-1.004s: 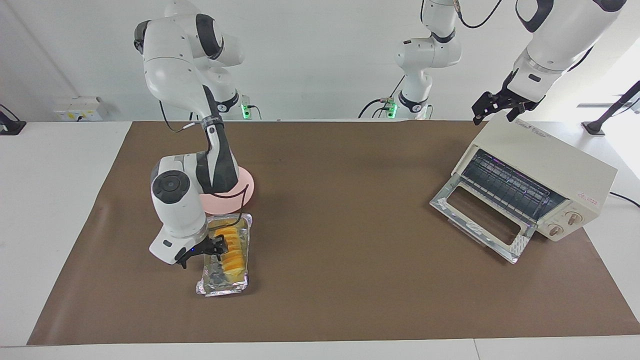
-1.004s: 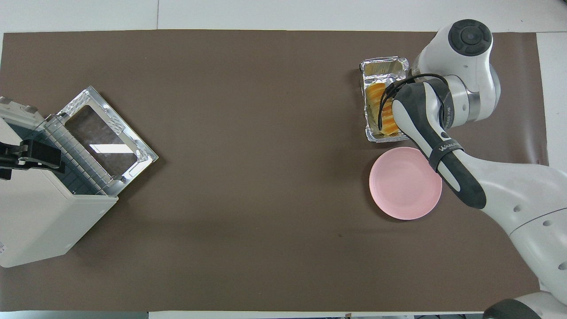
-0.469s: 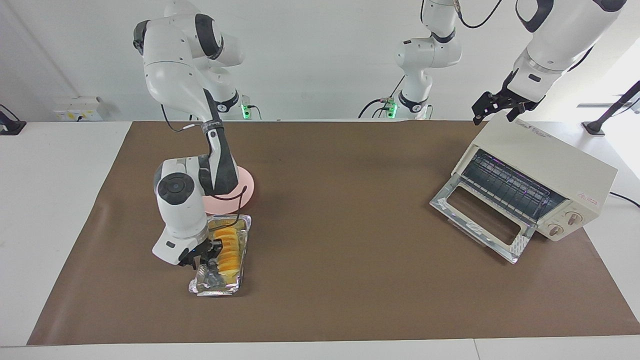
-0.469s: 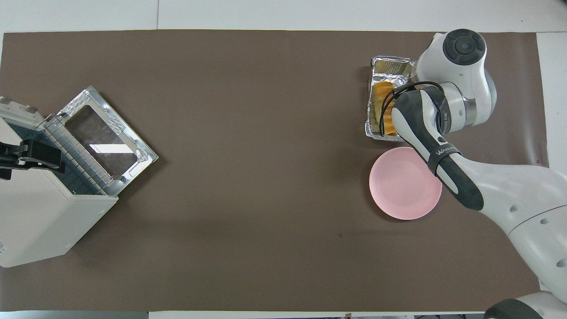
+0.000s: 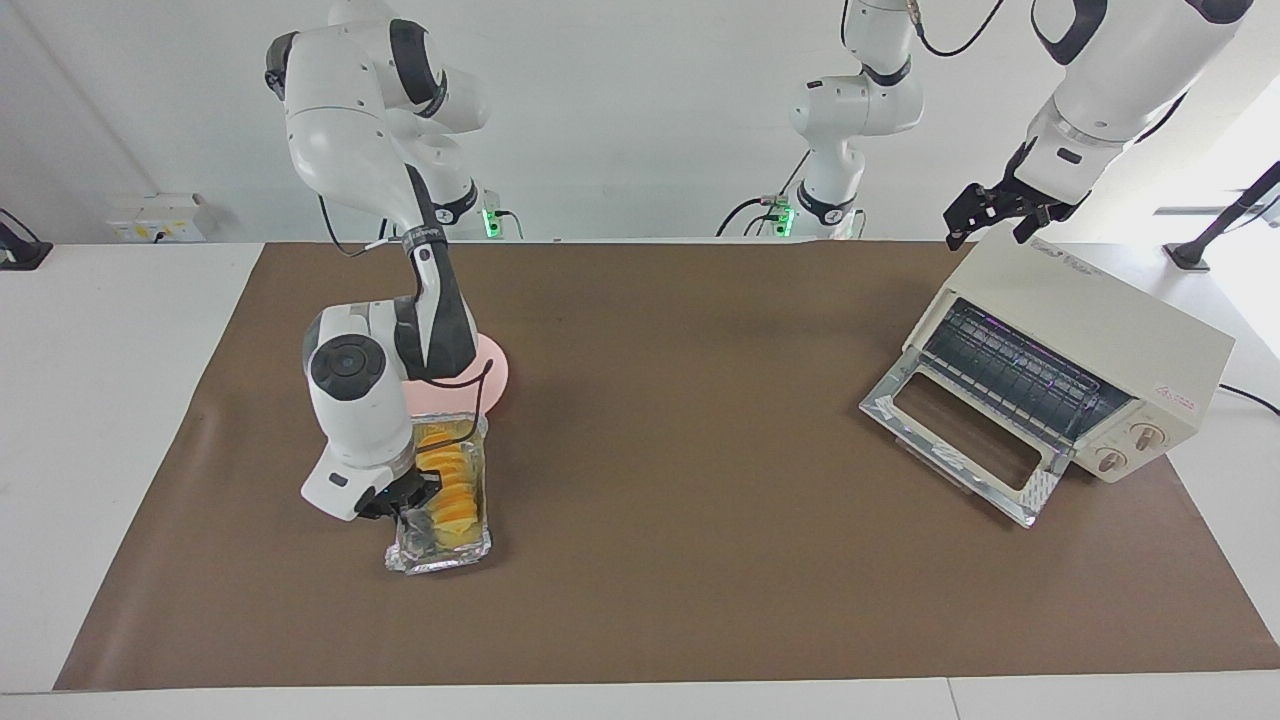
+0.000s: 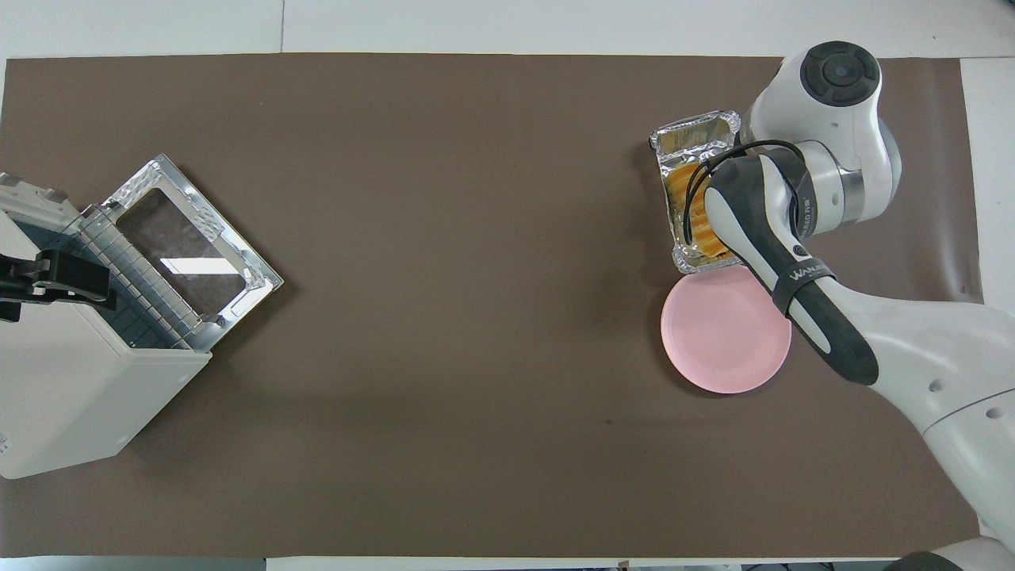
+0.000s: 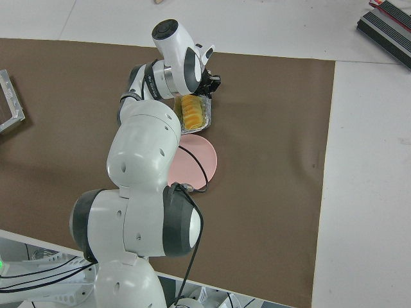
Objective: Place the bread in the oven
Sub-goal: 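Grasp the foil tray with the right gripper and lift it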
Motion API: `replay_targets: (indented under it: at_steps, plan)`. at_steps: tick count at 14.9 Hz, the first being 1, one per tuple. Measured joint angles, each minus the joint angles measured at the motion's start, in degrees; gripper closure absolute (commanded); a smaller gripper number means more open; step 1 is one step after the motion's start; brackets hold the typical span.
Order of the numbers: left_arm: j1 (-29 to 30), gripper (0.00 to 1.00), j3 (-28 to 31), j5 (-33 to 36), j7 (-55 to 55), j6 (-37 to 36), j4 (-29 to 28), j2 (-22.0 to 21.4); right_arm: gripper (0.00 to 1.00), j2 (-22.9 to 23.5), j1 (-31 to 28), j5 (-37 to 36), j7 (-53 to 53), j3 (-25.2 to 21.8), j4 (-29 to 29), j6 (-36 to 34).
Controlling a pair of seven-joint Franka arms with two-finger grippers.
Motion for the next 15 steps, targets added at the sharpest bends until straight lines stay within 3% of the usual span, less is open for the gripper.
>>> replay_targets:
  at_steps: [4,7,11,15]
  plan:
    - [0.0,0.00,0.0,0.0,0.0,0.0,0.0,0.0,1.00,-6.1,3.0,9.1,0.3,2.2,2.4,-8.1]
    - [0.0,0.00,0.0,0.0,0.0,0.0,0.0,0.0,1.00,-7.7,10.9,11.1,11.2,2.7,5.1,-10.9]
    - [0.0,0.00,0.0,0.0,0.0,0.0,0.0,0.0,1.00,-5.2,22.9,11.1,26.7,2.8,4.8,-5.1]
    - [0.0,0.00,0.0,0.0,0.0,0.0,0.0,0.0,1.00,-0.6,27.0,10.9,30.6,2.5,0.4,5.9]
